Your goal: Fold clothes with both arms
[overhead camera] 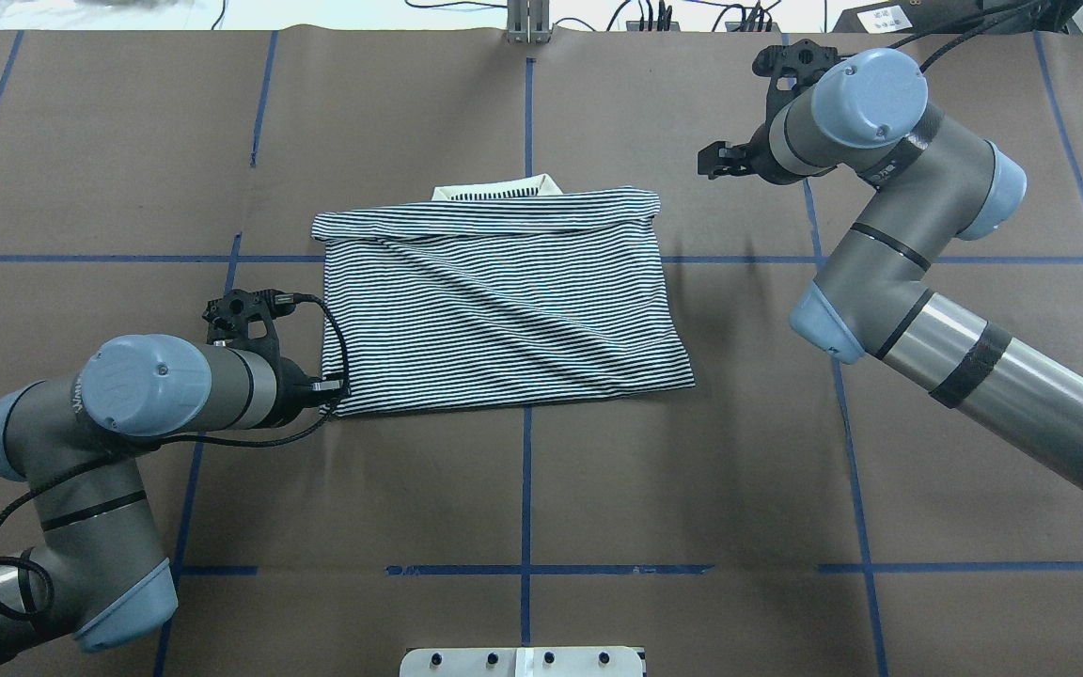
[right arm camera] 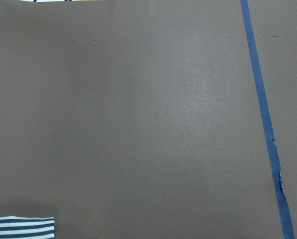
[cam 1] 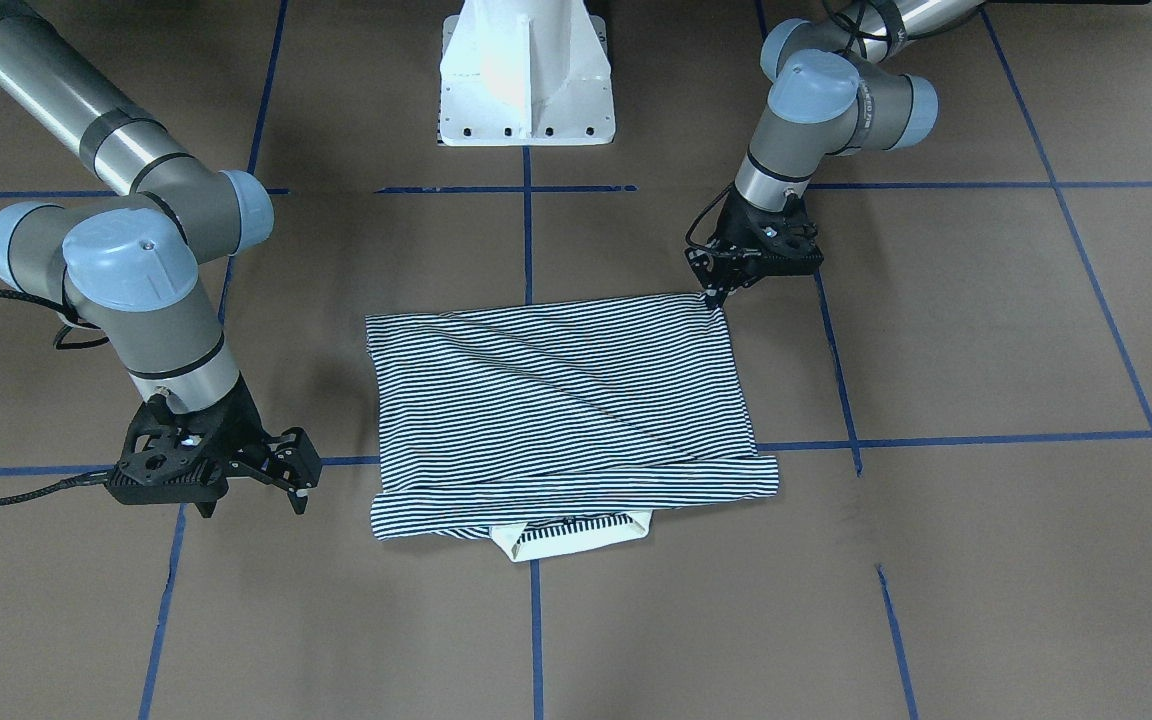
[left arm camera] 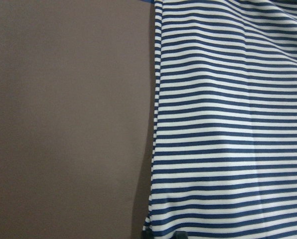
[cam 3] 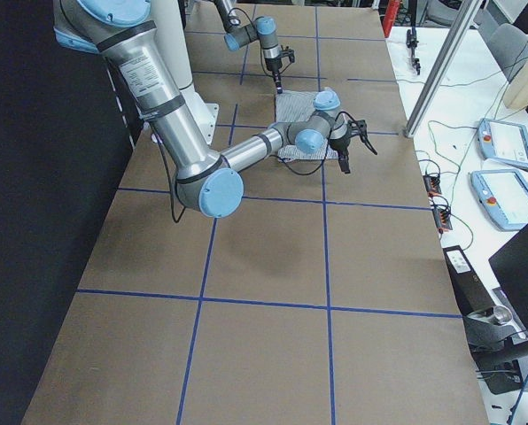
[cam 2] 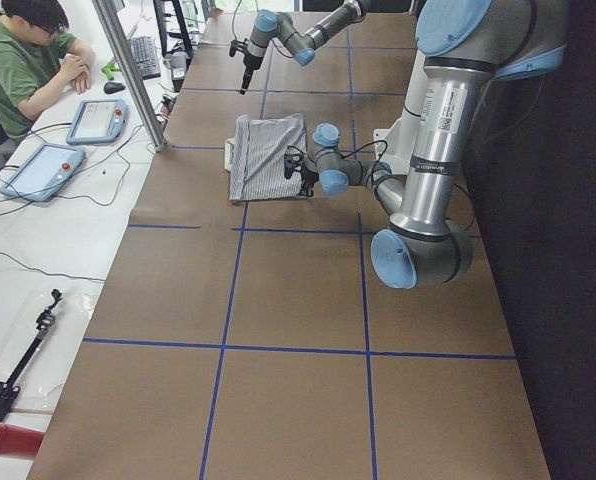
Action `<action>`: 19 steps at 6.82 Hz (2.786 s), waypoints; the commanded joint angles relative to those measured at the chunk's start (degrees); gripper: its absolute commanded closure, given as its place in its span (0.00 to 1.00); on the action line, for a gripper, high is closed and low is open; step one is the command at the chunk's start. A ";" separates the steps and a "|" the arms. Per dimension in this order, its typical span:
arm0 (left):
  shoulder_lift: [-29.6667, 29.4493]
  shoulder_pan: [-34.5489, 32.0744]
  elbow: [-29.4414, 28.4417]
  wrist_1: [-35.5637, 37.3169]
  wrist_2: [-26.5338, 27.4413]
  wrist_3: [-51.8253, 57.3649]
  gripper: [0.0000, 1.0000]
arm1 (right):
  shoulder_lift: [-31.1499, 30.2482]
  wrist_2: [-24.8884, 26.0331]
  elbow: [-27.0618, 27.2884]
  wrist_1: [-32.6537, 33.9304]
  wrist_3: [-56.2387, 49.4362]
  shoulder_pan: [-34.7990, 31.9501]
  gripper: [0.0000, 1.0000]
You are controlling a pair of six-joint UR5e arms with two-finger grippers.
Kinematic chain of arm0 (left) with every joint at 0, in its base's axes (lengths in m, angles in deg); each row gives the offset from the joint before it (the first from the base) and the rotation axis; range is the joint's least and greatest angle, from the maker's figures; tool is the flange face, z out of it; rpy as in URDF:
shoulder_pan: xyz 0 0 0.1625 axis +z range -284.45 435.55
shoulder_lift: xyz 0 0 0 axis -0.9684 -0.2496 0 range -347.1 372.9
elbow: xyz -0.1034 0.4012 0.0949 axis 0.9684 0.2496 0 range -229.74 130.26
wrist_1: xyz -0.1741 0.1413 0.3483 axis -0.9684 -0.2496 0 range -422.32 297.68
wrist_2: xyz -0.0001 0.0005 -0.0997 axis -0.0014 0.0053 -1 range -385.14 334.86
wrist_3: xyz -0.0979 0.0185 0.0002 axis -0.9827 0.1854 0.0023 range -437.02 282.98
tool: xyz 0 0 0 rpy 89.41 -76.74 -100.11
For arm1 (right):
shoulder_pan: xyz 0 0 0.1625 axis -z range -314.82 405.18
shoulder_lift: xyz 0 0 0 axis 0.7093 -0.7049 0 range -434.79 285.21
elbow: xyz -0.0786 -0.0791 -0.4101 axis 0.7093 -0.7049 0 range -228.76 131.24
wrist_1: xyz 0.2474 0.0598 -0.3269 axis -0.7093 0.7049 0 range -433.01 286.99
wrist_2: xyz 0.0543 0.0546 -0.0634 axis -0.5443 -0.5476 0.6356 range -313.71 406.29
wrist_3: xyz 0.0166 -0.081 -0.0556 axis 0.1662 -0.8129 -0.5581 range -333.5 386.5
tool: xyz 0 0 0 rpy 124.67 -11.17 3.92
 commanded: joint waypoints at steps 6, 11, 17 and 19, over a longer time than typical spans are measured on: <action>0.16 -10.75 -5.08 -0.25 3.13 18.96 1.00 | 0.08 0.27 -0.16 0.02 0.40 0.16 0.00; -25.02 -27.12 -45.47 -17.03 3.14 31.65 1.00 | -0.09 0.27 -0.60 0.11 0.40 -0.02 0.00; -24.54 -31.52 -48.71 -22.93 -1.07 45.11 0.00 | 14.79 4.36 -10.83 0.20 21.32 5.05 0.12; -24.28 -31.53 -48.09 -22.93 -1.78 45.11 0.00 | 25.17 9.64 -19.10 0.20 33.14 9.89 0.37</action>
